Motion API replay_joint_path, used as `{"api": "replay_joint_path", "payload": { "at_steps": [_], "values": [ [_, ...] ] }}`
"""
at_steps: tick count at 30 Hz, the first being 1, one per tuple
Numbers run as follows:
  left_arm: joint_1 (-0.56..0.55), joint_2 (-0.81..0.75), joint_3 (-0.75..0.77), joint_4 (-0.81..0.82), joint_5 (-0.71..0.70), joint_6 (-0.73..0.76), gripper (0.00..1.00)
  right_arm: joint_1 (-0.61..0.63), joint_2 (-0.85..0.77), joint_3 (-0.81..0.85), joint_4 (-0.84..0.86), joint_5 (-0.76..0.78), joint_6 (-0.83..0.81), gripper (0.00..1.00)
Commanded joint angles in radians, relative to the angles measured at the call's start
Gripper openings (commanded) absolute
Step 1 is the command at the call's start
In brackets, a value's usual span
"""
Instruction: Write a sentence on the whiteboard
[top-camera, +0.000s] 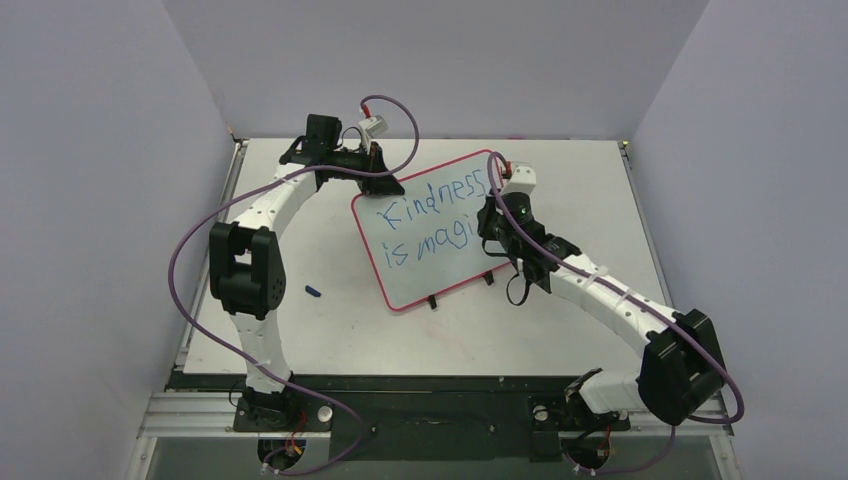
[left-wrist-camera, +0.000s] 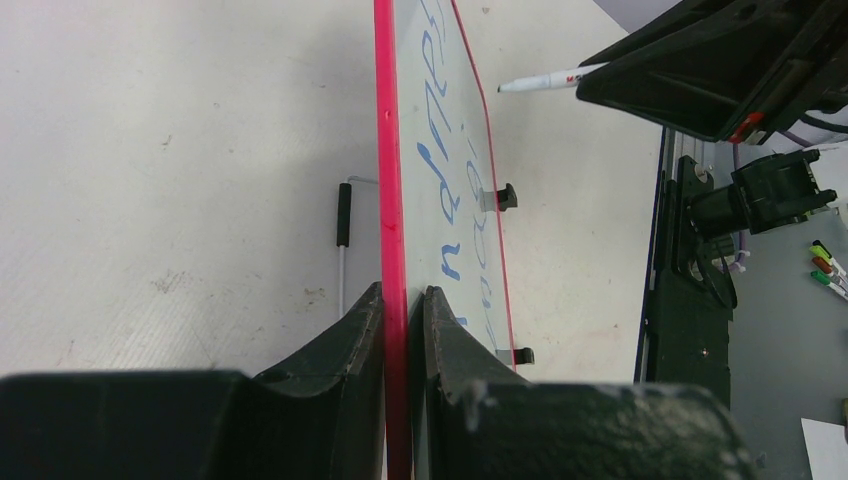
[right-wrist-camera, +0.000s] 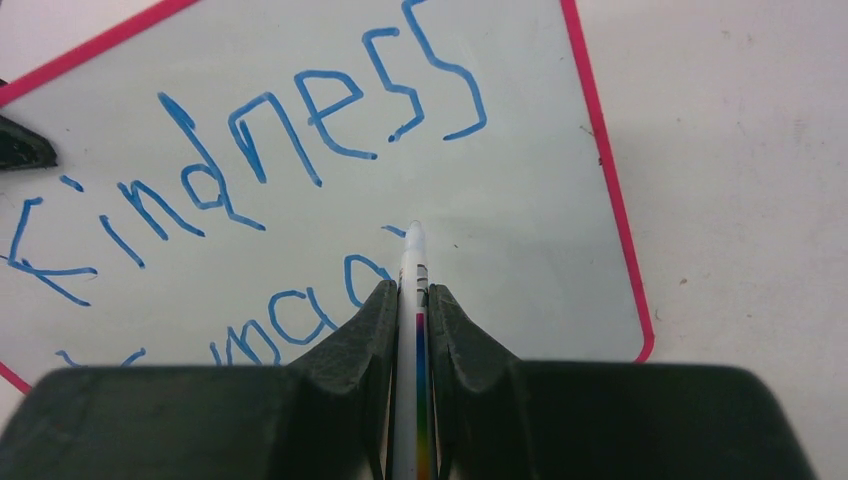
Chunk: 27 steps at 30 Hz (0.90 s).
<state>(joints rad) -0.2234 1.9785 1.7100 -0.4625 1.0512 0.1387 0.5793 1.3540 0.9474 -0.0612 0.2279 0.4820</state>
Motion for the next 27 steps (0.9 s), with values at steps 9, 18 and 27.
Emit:
{"api": "replay_joint_path", "payload": {
  "at_steps": [9,18,27],
  "values": [
    [-0.018,-0.012,0.003,0.026,0.001,0.086,0.00,-0.072,-0.045,-0.019,0.010,0.007,-0.028,0.00],
    [-0.020,-0.011,0.004,0.026,0.001,0.085,0.00,-0.081,0.000,-0.010,0.025,-0.001,-0.032,0.00],
    [-0.018,-0.009,0.005,0.026,0.000,0.085,0.00,-0.085,0.039,0.004,0.037,0.003,-0.040,0.00]
  ]
}}
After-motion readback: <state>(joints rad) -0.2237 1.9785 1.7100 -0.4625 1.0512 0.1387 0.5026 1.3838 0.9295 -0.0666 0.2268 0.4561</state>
